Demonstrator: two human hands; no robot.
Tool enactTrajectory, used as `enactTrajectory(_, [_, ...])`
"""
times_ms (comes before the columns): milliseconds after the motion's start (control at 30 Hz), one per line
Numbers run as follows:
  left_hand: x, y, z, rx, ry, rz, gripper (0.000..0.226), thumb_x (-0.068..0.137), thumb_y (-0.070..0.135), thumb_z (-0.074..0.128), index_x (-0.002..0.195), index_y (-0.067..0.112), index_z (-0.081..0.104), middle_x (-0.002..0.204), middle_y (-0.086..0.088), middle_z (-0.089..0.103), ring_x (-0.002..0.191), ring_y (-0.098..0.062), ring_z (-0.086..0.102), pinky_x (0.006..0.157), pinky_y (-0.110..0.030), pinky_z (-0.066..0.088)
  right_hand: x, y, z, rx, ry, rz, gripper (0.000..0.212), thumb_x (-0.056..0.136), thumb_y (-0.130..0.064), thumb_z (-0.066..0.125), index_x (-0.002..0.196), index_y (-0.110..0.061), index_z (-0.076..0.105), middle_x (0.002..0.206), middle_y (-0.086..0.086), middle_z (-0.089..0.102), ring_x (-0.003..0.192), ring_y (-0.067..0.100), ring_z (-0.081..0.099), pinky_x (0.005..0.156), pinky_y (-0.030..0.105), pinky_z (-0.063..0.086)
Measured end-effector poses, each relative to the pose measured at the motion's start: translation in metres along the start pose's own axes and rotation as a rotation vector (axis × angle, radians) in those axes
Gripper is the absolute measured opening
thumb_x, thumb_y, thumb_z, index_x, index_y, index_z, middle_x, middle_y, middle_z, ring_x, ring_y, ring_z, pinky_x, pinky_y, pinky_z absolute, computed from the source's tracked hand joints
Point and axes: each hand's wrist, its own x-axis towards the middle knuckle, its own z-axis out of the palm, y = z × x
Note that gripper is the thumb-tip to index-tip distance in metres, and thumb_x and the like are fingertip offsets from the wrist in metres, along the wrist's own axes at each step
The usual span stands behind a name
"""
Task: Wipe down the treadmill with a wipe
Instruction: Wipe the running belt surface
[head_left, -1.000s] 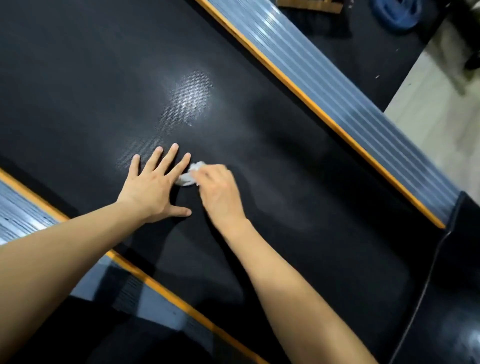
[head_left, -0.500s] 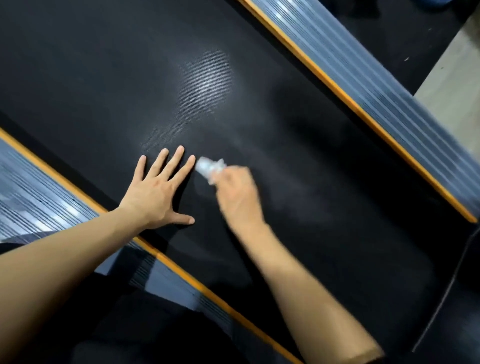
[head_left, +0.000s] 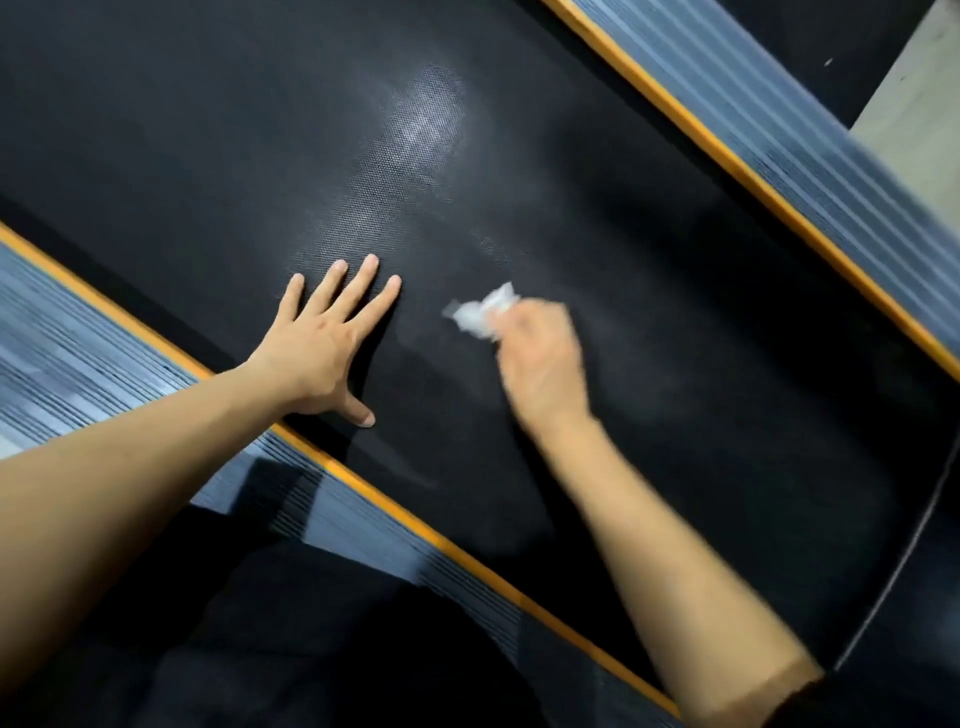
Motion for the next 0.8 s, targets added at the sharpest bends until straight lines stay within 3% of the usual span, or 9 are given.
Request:
enactTrajectory(100, [-0.002, -0.001, 0.001, 0.012, 0.018, 0.009, 0.161, 0.05, 0.082, 0.08, 0.154, 0.034, -0.032, 0.166, 0.002, -0.033, 0.156, -0.029, -0.018, 0.125, -0.057, -0.001, -0.067, -0.069, 0.01, 0.104, -0.236, -0.203, 0.026, 0.1, -0.001, 0.054, 0.118, -0.007, 0.071, 0.098, 0.008, 0.065, 0.085, 0.028, 0.057, 0.08, 0.039, 0.051])
enactTrajectory(167, [-0.005, 0.001, 0.001, 0.027, 0.035, 0.006, 0.157, 0.053, 0.082, 0.079, 0.156, 0.033, -0.029, 0.166, 0.001, -0.031, 0.157, -0.029, -0.016, 0.125, -0.056, 0.001, -0.062, -0.053, 0.001, 0.104, -0.262, -0.217, 0.02, 0.103, -0.007, 0.057, 0.113, -0.01, 0.074, 0.099, 0.004, 0.068, 0.088, 0.025, 0.06, 0.084, 0.038, 0.052])
enactTrajectory(267, [-0.016, 0.002, 0.007, 0.041, 0.059, -0.013, 0.144, 0.064, 0.078, 0.076, 0.159, 0.032, -0.022, 0.169, 0.0, -0.025, 0.158, -0.029, -0.011, 0.126, -0.053, 0.003, -0.013, 0.024, -0.032, -0.069, -0.115, -0.046, 0.028, 0.093, -0.003, 0.059, 0.1, -0.018, 0.082, 0.101, -0.005, 0.077, 0.104, 0.014, 0.068, 0.102, 0.034, 0.047])
enactTrajectory(400, [-0.036, 0.004, 0.018, -0.034, 0.117, -0.014, 0.126, 0.076, 0.069, 0.074, 0.162, 0.033, -0.011, 0.171, 0.001, -0.015, 0.158, -0.029, -0.006, 0.127, -0.052, 0.004, 0.001, 0.088, -0.054, -0.323, 0.097, 0.372, 0.027, 0.089, -0.001, 0.056, 0.107, -0.008, 0.075, 0.096, 0.013, 0.066, 0.085, 0.034, 0.058, 0.078, 0.042, 0.051])
enactTrajectory(467, [-0.039, 0.004, 0.021, -0.051, 0.128, -0.015, 0.122, 0.078, 0.068, 0.073, 0.163, 0.033, -0.008, 0.171, 0.002, -0.014, 0.158, -0.028, -0.006, 0.127, -0.052, 0.004, -0.02, 0.056, -0.031, -0.346, 0.037, 0.265, 0.031, 0.081, 0.003, 0.059, 0.108, -0.005, 0.072, 0.089, 0.017, 0.061, 0.077, 0.036, 0.053, 0.069, 0.045, 0.049])
enactTrajectory(567, [-0.037, 0.002, 0.023, -0.063, 0.104, -0.02, 0.12, 0.079, 0.067, 0.072, 0.163, 0.034, -0.007, 0.171, 0.003, -0.014, 0.158, -0.027, -0.007, 0.127, -0.051, 0.002, -0.074, -0.042, 0.0, -0.037, -0.193, -0.036, 0.026, 0.076, 0.003, 0.06, 0.098, -0.001, 0.072, 0.084, 0.016, 0.061, 0.077, 0.033, 0.05, 0.068, 0.042, 0.05])
enactTrajectory(633, [-0.036, 0.001, 0.024, -0.07, 0.113, -0.015, 0.12, 0.079, 0.065, 0.073, 0.163, 0.034, -0.005, 0.171, 0.002, -0.013, 0.158, -0.028, -0.006, 0.127, -0.052, 0.002, -0.1, -0.08, 0.003, 0.107, -0.363, -0.201, 0.03, 0.082, 0.003, 0.062, 0.109, -0.006, 0.072, 0.092, 0.01, 0.061, 0.082, 0.029, 0.051, 0.071, 0.039, 0.049])
enactTrajectory(733, [-0.038, 0.0, 0.03, -0.077, 0.144, -0.016, 0.118, 0.079, 0.065, 0.073, 0.164, 0.033, -0.002, 0.172, 0.002, -0.01, 0.159, -0.029, -0.003, 0.127, -0.052, 0.004, -0.079, -0.042, -0.005, 0.113, -0.377, -0.308, 0.025, 0.1, -0.011, 0.06, 0.119, -0.019, 0.073, 0.104, 0.001, 0.065, 0.092, 0.023, 0.057, 0.082, 0.031, 0.051])
enactTrajectory(800, [-0.037, 0.0, 0.032, -0.072, 0.148, -0.013, 0.116, 0.079, 0.067, 0.071, 0.164, 0.033, -0.001, 0.172, 0.002, -0.009, 0.159, -0.029, -0.002, 0.127, -0.051, 0.004, -0.051, 0.007, -0.02, 0.008, -0.287, -0.169, 0.027, 0.105, -0.025, 0.051, 0.119, -0.031, 0.073, 0.115, -0.009, 0.067, 0.104, 0.016, 0.06, 0.096, 0.026, 0.046])
